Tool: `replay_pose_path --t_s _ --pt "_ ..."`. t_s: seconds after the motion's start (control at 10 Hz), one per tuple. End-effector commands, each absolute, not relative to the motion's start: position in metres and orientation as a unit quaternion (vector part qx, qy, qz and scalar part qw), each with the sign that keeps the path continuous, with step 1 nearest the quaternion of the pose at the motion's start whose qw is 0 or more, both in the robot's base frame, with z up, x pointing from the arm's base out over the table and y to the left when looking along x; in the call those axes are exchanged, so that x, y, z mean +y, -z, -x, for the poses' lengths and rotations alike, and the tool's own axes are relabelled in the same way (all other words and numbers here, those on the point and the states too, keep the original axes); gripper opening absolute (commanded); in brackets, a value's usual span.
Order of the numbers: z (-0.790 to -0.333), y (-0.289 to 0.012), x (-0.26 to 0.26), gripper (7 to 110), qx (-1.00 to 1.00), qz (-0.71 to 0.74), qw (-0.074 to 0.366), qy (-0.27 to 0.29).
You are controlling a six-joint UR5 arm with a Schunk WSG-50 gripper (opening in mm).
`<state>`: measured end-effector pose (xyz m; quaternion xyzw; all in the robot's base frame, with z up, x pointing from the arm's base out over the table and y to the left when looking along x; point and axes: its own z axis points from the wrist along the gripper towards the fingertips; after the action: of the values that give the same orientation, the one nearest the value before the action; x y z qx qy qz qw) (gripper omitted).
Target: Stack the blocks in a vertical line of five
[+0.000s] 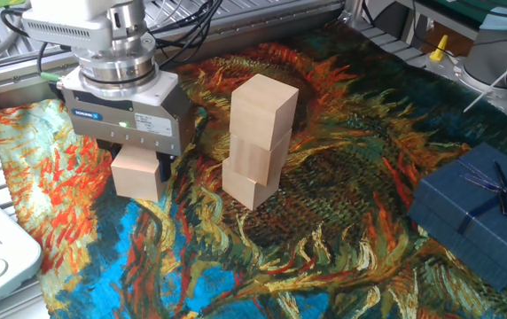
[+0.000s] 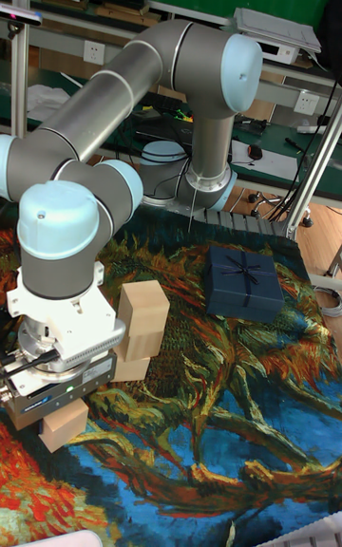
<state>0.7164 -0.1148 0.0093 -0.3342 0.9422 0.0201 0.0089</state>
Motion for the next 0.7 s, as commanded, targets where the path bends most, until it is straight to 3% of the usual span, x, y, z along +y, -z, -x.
replay_pose_path --t_s 0.0,0.1,0.6 --pt "-0.7186 -0.0102 -0.1165 66 0.946 0.325 0.013 -0.018" --pt "-0.7188 -0.0099 -0.1177 44 0.948 0.318 0.013 -0.015" --pt "-0.718 -0.0116 -0.1165 44 0.949 0.314 0.012 -0.015"
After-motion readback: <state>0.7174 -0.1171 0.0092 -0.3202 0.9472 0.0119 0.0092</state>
